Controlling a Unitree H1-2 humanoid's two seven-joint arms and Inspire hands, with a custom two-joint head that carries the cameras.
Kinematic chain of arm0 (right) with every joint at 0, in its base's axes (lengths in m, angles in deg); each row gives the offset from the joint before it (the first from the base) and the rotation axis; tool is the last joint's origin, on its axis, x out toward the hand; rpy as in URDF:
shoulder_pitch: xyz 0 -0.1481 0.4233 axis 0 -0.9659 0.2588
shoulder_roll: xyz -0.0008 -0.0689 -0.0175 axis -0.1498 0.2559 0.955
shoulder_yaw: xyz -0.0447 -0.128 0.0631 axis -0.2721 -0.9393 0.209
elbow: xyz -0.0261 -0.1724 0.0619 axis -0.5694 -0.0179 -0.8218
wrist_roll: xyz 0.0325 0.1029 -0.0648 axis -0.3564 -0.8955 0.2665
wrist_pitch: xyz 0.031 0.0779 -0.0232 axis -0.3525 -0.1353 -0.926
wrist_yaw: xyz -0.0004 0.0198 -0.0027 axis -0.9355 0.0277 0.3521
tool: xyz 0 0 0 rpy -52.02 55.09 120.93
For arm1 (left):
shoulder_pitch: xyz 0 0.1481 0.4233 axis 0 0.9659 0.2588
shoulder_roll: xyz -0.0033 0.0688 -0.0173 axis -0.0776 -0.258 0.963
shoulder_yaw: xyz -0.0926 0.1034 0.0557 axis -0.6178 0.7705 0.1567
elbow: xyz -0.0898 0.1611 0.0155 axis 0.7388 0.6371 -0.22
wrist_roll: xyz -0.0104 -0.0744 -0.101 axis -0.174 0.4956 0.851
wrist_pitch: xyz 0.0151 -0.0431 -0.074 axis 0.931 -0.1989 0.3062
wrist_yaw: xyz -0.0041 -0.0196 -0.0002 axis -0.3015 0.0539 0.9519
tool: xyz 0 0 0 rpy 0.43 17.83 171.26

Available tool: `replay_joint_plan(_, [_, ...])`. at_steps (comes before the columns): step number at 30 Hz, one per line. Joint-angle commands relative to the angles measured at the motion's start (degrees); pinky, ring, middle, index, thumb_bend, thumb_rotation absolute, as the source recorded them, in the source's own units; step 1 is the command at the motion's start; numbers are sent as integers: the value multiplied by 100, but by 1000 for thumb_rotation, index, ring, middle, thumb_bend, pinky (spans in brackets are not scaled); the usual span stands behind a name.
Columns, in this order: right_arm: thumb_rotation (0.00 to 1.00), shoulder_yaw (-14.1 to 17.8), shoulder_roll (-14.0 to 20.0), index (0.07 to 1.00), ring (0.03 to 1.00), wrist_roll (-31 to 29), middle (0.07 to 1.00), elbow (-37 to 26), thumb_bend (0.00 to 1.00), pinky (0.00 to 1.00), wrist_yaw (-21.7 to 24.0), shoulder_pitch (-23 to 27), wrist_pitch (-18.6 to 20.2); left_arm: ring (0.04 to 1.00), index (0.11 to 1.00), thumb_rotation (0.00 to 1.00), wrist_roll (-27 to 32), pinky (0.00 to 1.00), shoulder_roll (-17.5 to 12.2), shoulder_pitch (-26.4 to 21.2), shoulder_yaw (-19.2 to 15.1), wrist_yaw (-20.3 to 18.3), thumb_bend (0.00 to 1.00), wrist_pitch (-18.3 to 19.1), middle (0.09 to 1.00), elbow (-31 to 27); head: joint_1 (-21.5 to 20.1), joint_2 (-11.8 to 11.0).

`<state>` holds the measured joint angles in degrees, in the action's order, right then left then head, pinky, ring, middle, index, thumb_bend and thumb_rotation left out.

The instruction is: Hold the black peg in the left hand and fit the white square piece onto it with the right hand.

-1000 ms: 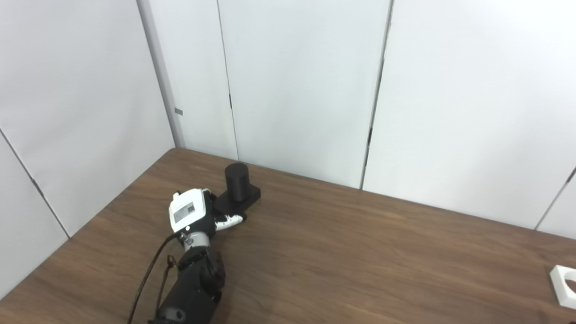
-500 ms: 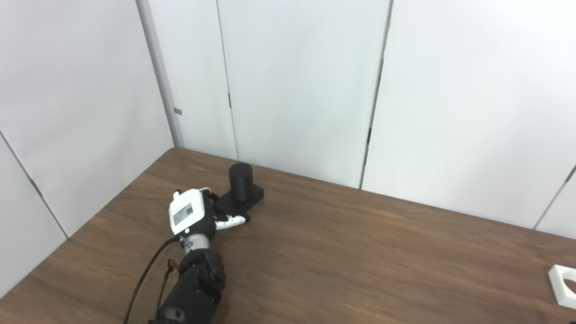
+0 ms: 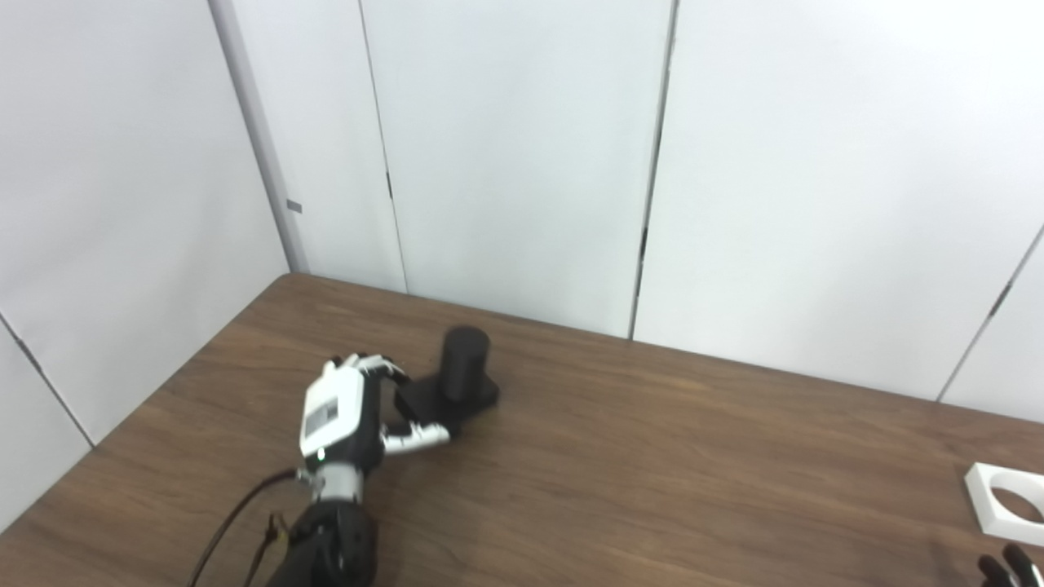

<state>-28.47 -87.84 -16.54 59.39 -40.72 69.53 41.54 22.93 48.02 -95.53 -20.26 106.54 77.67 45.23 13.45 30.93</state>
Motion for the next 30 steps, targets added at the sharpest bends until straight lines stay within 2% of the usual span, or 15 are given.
replay_joint_plan(1, [1000,-66,68,1000,1000,-57,960,-439,682,1000,-33,-1055,-82,932,486,63,-183,1000,-165,-78,63,-39,521,-338,836,-685,-14,27])
replay_joint_plan(9, [1000,-206,98,997,1000,123,953,-619,717,1000,-88,-1081,2,936,485,62,-333,1000,-21,625,420,-655,519,-408,843,-1889,-188,216])
replay_joint_plan(15, [1000,-291,136,1000,1000,174,1000,-720,616,1000,-57,-1138,-47,925,484,63,-317,1000,187,1236,613,-856,519,-631,836,-2357,-342,402])
replay_joint_plan(17, [1000,-326,111,1000,1000,245,1000,-804,609,1000,-73,-1155,32,922,484,57,-306,1000,261,1465,717,-997,520,-634,834,-2509,-398,451])
replay_joint_plan(22, [1000,-389,39,1000,1000,355,999,-1118,607,1000,-113,-1203,393,929,483,57,-336,1000,361,2033,1024,-1464,519,-608,833,-2954,-693,770])
replay_joint_plan(25, [1000,-447,29,1000,1000,457,993,-1314,557,1000,-135,-1214,596,929,484,50,-441,1000,398,2374,1251,-1701,521,-626,835,-3154,-844,933])
replay_joint_plan(28, [1000,-520,11,1000,1000,535,994,-1495,512,1000,-127,-1217,723,926,485,46,-472,1000,311,2548,1419,-1864,520,-793,830,-3152,-1087,1156])
replay_joint_plan(29, [1000,-537,2,1000,1000,552,994,-1537,500,1000,-128,-1215,762,926,485,46,-464,1000,281,2564,1440,-1906,520,-835,829,-3143,-1087,1156])
replay_joint_plan(30, [1000,-560,-16,1000,1000,591,995,-1592,496,1000,-139,-1204,812,927,485,46,-443,1000,197,2551,1510,-2090,520,-862,829,-3122,-1153,1207])
